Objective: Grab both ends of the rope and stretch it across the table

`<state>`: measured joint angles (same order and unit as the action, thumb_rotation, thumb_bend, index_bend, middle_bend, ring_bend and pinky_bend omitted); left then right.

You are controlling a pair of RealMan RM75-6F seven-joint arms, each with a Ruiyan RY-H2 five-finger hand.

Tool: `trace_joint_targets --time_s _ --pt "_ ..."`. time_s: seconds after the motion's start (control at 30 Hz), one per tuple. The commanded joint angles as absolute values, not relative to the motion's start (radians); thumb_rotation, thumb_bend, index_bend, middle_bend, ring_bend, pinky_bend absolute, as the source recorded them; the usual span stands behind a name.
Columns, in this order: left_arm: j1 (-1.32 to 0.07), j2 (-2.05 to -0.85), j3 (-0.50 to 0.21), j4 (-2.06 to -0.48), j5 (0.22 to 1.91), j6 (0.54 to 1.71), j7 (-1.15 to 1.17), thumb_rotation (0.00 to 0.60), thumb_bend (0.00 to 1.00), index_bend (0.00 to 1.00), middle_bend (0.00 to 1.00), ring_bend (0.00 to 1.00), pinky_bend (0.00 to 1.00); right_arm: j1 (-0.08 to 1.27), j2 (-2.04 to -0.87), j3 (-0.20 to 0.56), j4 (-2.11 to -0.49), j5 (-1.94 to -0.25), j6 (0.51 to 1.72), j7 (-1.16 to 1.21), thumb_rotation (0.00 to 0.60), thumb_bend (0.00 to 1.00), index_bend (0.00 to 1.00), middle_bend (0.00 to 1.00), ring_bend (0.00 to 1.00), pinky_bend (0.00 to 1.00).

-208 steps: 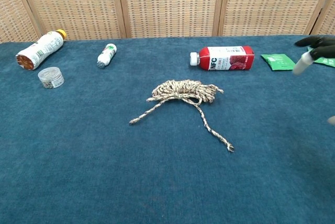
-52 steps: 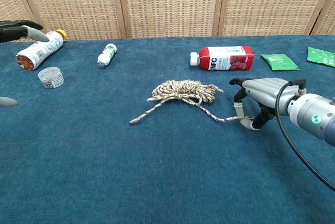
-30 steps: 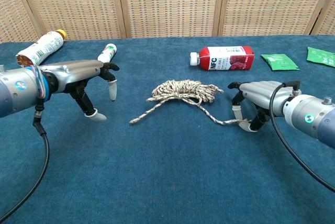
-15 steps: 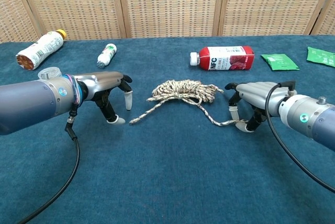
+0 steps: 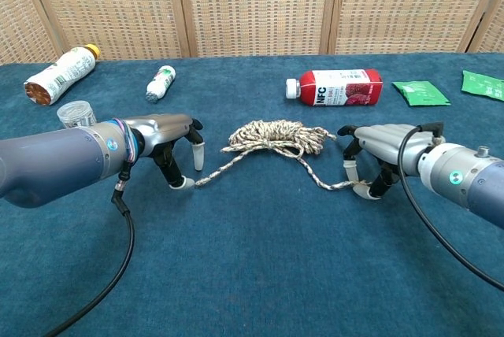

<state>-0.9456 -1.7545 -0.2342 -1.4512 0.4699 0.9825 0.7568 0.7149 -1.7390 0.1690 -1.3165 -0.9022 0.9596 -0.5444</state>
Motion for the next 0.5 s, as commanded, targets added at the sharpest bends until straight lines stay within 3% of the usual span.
trace_joint_targets --time_s 0.03,0.5 --pt "-0.950 -1.761 -0.232 -1.440 0.466 0.976 0.750 0.600 0.35 0.48 0.00 0.00 0.00 0.715 -1.739 0.168 -1.313 -0.903 0.958 -0.543 0.600 0.50 0.71 0.01 0.00 0.00" --pt "-0.972 -1.791 -0.220 -1.409 0.444 0.982 0.750 0.600 0.38 0.50 0.00 0.00 0.00 0.708 -1.749 0.162 -1.283 -0.914 0.946 -0.512 0.600 0.50 0.71 0.01 0.00 0.00"
